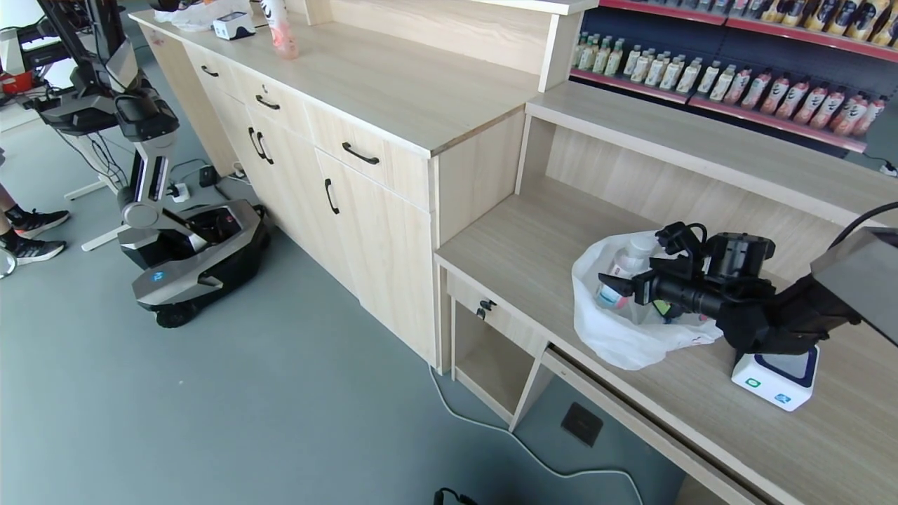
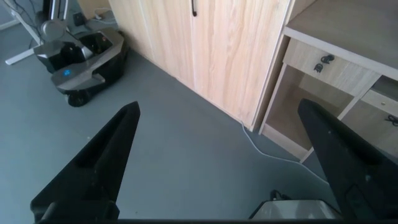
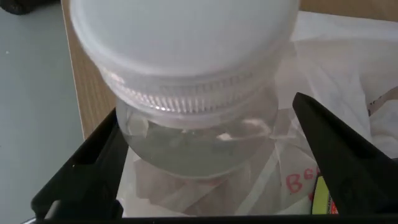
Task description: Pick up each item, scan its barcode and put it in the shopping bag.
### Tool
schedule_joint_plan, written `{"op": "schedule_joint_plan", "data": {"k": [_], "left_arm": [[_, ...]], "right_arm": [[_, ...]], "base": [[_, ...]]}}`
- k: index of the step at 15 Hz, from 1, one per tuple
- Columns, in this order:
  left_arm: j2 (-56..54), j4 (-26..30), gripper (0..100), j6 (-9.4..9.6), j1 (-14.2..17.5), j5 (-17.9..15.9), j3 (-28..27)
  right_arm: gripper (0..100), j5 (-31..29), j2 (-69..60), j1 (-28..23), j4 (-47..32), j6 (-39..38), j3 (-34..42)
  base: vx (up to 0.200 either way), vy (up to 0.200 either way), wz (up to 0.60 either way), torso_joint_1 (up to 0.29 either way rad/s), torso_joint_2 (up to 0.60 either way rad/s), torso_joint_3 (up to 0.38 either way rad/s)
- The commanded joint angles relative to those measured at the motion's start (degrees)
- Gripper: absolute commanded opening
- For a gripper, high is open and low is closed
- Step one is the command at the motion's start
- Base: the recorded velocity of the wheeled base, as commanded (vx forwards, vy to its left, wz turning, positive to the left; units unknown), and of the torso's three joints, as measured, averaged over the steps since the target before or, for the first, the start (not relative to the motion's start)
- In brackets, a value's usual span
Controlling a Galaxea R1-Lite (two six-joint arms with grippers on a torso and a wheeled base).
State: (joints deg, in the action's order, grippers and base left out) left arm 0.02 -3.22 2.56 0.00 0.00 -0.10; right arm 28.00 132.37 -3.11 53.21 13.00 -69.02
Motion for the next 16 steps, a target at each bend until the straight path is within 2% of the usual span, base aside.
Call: {"op": "schedule_joint_plan", "data": {"k": [1,4,7,9,10,13,16], "left_arm": [[-0.02,-0.03,100,-0.01,0.00,0.00,0.01],[-0.02,-0.03,100,-0.01,0.00,0.00,0.01],[-0.02,-0.03,100,-0.01,0.00,0.00,0.01],[-0.02,-0.03,100,-0.01,0.00,0.09,0.01],[-0.02,-0.03,100,-0.01,0.00,0.00,0.01],[-0.02,-0.03,100,-0.01,0.00,0.09,0.01],[-0.02,-0.03,100,-0.01,0.00,0.00,0.01]], "right_arm": [[100,0.12,-8.35,0.03,-0.39,-2.62,3.54],[100,0.12,-22.41,-2.69,-2.15,-3.24,10.49],[100,0.21,-35.60,-9.55,-3.47,-1.75,19.28],[100,0.39,-41.31,-14.73,-5.31,0.28,21.91],[100,0.47,-44.30,-17.46,-8.65,0.80,22.62],[100,-1.72,-52.03,-21.24,-14.80,1.51,26.75],[100,-8.05,-60.91,-23.43,-25.79,1.24,28.24]], "base": [[0.000,0.000,0.00,0.000,0.00,0.000],[0.000,0.000,0.00,0.000,0.00,0.000],[0.000,0.000,0.00,0.000,0.00,0.000],[0.000,0.000,-0.60,-0.005,0.01,0.010],[0.000,0.000,-0.60,-0.134,0.27,0.119],[0.000,0.000,-0.60,-0.170,0.33,0.144],[0.000,0.000,-0.60,-0.178,0.34,0.150]]}}
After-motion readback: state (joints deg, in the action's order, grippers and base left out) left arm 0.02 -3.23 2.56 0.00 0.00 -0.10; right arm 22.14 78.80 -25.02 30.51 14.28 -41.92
